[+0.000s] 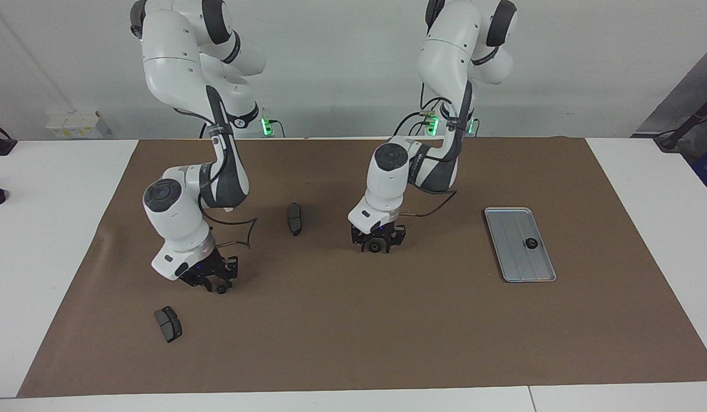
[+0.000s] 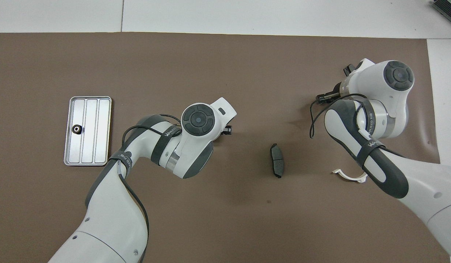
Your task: Pick bearing gear from pile to tray
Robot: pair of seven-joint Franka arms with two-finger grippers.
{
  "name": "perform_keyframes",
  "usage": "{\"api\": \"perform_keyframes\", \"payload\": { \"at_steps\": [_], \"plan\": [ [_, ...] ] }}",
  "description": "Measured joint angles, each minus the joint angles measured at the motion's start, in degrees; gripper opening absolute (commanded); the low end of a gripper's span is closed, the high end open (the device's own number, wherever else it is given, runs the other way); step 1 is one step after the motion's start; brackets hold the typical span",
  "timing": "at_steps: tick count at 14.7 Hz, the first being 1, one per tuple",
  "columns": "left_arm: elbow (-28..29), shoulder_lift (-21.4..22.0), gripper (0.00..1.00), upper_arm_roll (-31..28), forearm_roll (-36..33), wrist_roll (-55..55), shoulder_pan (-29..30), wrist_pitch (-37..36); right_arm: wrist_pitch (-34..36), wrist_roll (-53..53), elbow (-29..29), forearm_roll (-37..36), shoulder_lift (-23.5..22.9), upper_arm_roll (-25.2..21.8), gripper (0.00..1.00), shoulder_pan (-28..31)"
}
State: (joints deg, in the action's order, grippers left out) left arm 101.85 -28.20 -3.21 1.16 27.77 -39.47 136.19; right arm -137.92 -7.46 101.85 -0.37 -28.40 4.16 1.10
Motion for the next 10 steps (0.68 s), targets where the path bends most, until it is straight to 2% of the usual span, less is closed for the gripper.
{"api": "perform_keyframes", "payload": {
  "at_steps": [1,3,4,5,8,10],
  "plan": [
    [0.07,0.08,0.51,-0.03,-0.02,-0.01,-0.01,0.00,-0.13,0.00,0.08,0.00,-0.05,0.02,0.28,0.00],
    [0.37,0.50,0.38,-0.23,-0.14,-0.07,-0.01,-0.05,-0.29,0.00,0.15,0.00,-0.14,0.03,0.24,0.00],
    [0.61,0.63,0.31,-0.24,-0.14,-0.08,-0.01,-0.04,-0.32,0.00,0.16,0.00,-0.14,0.02,0.04,0.00],
    [0.67,0.73,0.24,-0.30,-0.26,-0.08,-0.02,-0.03,-0.36,0.00,0.16,0.00,-0.14,0.02,0.00,0.00],
    [0.99,1.01,0.10,-0.44,-0.29,-0.12,-0.02,-0.01,-0.38,0.00,0.10,0.00,-0.14,0.02,0.00,0.00],
    [0.87,1.01,0.09,-0.70,-0.29,-0.11,0.04,-0.03,0.34,0.13,-0.21,0.00,0.15,0.02,0.00,0.00]
  ]
}}
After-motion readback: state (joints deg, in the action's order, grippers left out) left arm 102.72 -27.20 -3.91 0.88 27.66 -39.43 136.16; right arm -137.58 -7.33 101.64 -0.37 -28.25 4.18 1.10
